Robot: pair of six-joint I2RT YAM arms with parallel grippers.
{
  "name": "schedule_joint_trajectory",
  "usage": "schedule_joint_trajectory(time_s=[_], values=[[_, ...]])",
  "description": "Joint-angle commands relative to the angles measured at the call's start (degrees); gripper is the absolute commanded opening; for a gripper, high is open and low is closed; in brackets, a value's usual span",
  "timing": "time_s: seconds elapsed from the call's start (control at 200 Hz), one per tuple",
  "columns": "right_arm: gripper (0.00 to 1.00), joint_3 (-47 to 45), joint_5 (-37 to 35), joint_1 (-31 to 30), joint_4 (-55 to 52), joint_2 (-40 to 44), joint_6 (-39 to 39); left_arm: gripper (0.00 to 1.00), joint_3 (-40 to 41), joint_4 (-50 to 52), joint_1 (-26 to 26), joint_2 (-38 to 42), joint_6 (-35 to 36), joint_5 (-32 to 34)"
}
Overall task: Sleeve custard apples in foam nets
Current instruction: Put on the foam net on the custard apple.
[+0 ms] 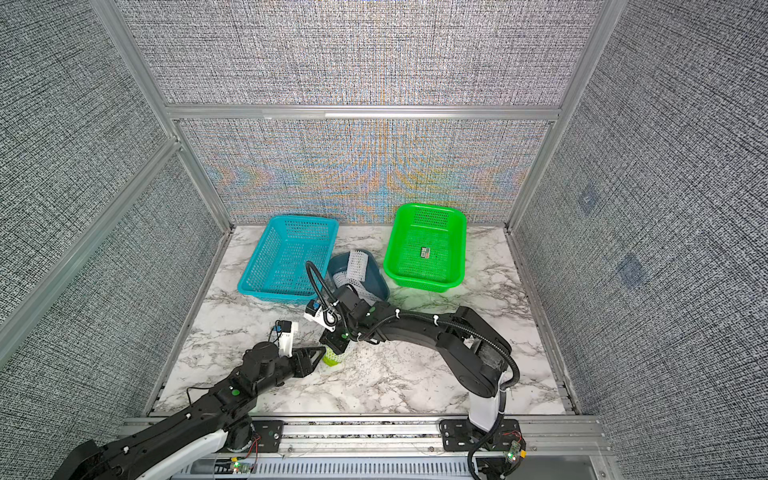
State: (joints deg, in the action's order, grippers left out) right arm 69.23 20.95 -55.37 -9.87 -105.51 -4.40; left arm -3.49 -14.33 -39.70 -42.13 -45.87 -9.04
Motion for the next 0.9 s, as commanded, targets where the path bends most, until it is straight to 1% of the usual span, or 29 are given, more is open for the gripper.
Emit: schedule_joint_trajectory(time_s=[0.0,0.04,0.07,0.215,0.26,0.46,0.64,0.68,0.73,0.805,0.895], values=[[0.00,-0.9,-0.9,-0.5,-11.4,-0.7,0.1,0.39,0.1,-0.9,0.2,-0.2,0.3,0.4],[0.00,-0.9,-0.8,-0.6,-11.5,-0.8,0.2,0.33,0.1,-0.9,0.2,-0.2,0.4,0.2],[0.00,-0.9,-0.8,-0.6,-11.5,-0.8,0.1,0.28,0.0,-0.9,0.1,-0.3,0.5,0.1],[0.00,-0.9,-0.9,-0.9,-11.5,-0.5,0.3,0.08,0.1,-0.1,0.2,0.1,0.5,0.7],[0.00,-1.1,-1.0,-0.9,-11.5,-0.4,0.5,0.00,0.2,0.2,0.2,0.1,0.5,1.1],[0.00,-1.1,-1.0,-0.9,-11.2,0.3,1.0,0.00,0.2,1.6,0.3,-1.1,0.1,2.4],[0.00,0.9,1.8,-0.2,-11.0,2.5,1.9,0.00,0.5,2.1,0.4,-3.4,-0.2,1.9],[0.05,1.1,2.2,0.1,-11.0,2.7,2.0,0.00,0.6,2.3,0.4,-3.6,-0.3,2.0],[0.13,1.4,2.4,0.5,-11.2,2.7,2.2,0.00,0.8,2.5,0.4,-3.6,-0.2,2.3],[0.21,1.7,2.8,1.1,-11.1,2.8,2.5,0.00,0.9,2.4,0.4,-3.4,-0.4,2.5],[0.23,1.7,3.7,1.6,-10.9,3.3,2.5,0.00,0.7,2.2,0.4,-3.4,-0.1,2.2]])
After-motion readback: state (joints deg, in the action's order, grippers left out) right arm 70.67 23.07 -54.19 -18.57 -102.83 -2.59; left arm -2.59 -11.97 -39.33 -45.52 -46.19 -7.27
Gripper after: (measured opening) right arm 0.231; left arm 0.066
